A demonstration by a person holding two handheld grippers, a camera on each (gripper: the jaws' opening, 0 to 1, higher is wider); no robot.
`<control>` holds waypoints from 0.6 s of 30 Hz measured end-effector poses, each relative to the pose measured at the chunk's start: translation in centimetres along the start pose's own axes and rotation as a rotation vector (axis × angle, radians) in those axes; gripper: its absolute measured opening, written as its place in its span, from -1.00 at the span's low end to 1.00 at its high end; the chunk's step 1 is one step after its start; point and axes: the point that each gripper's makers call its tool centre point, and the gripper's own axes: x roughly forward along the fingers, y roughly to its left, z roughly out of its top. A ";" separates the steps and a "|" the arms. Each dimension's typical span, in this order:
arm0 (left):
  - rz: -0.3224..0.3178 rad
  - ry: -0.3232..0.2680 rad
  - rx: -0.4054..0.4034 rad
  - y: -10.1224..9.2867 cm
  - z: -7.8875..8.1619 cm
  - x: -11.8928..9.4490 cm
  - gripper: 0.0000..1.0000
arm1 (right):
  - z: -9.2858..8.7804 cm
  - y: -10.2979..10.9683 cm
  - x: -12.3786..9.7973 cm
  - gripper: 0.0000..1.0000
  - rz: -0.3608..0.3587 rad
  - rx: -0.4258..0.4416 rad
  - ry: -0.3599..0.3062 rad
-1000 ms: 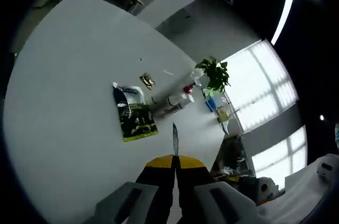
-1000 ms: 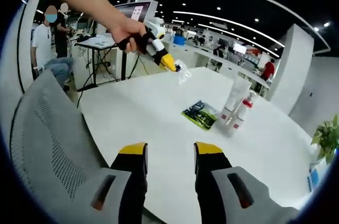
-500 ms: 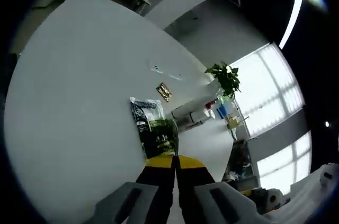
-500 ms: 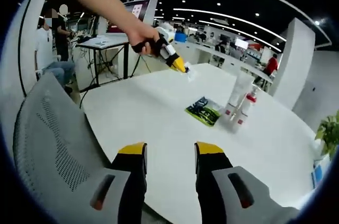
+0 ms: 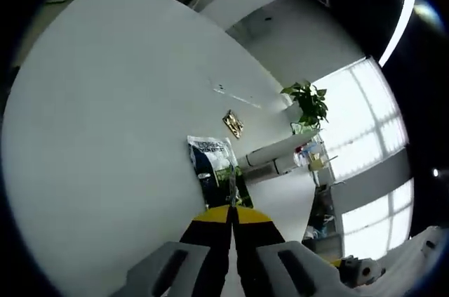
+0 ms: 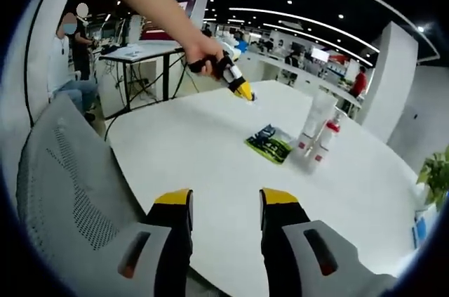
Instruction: Arrange the skincare products in the storage area until every visible bottle or jar stands upright without overlapping.
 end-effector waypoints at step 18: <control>0.029 0.006 -0.091 3.2 2.1 3.5 -0.98 | -1.1 -0.1 0.5 -0.26 0.003 0.009 0.051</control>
